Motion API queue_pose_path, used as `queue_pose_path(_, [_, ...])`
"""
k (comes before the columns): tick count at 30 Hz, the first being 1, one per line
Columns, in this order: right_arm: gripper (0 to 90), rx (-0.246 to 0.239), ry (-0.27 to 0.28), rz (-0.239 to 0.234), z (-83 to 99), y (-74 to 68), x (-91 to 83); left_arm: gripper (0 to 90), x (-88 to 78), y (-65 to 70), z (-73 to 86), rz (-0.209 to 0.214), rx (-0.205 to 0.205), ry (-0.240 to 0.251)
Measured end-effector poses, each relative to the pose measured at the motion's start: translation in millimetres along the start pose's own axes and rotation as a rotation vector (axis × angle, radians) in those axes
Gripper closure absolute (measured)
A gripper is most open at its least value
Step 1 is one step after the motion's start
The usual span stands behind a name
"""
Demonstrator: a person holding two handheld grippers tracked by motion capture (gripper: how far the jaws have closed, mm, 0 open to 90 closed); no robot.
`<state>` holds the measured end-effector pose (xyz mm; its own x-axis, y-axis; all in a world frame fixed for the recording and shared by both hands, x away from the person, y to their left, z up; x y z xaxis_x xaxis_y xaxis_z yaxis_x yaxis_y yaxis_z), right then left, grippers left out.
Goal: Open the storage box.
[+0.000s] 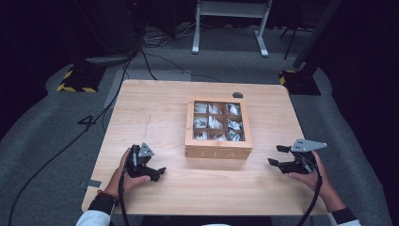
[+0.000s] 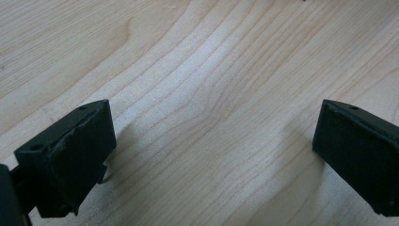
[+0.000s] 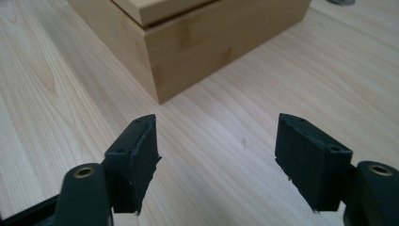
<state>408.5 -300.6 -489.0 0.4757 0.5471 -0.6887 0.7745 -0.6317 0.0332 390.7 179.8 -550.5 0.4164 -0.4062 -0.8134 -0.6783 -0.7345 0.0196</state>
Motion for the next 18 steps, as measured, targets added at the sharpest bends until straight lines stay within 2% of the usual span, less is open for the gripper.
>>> queue_pose_path(1, [32.5,-0.008,0.005,-0.009,-8.4,-2.2,1.7,0.3,-0.2,0.1,0.1,0.001,-0.001,-0.002])
queue_pose_path(5, [32.5,-0.017,0.013,-0.03,-21.2,-5.6,6.9,0.3,-0.2,0.0,0.2,-0.002,-0.001,-0.002])
queue_pose_path(11, [32.2,-0.047,0.01,-0.062,-41.0,-17.4,24.2,0.3,-0.2,0.0,0.2,-0.002,-0.001,-0.002])
queue_pose_path(18, [33.5,-0.071,-0.01,-0.058,-52.6,-26.1,38.4,0.3,-0.2,0.0,0.2,-0.002,-0.001,-0.002])
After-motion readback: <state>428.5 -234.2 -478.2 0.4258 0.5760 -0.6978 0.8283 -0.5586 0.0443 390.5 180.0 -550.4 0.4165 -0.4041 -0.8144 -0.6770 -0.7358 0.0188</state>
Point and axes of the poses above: each handheld gripper's, and its own axes: x roughly forward along the jaws, z roughly out of its underside, y roughly to its right, the point moved 6 cm from there along x, roughly forward along the jaws, and after that the axes turned 6 degrees about -y, right-handed, at the moved point
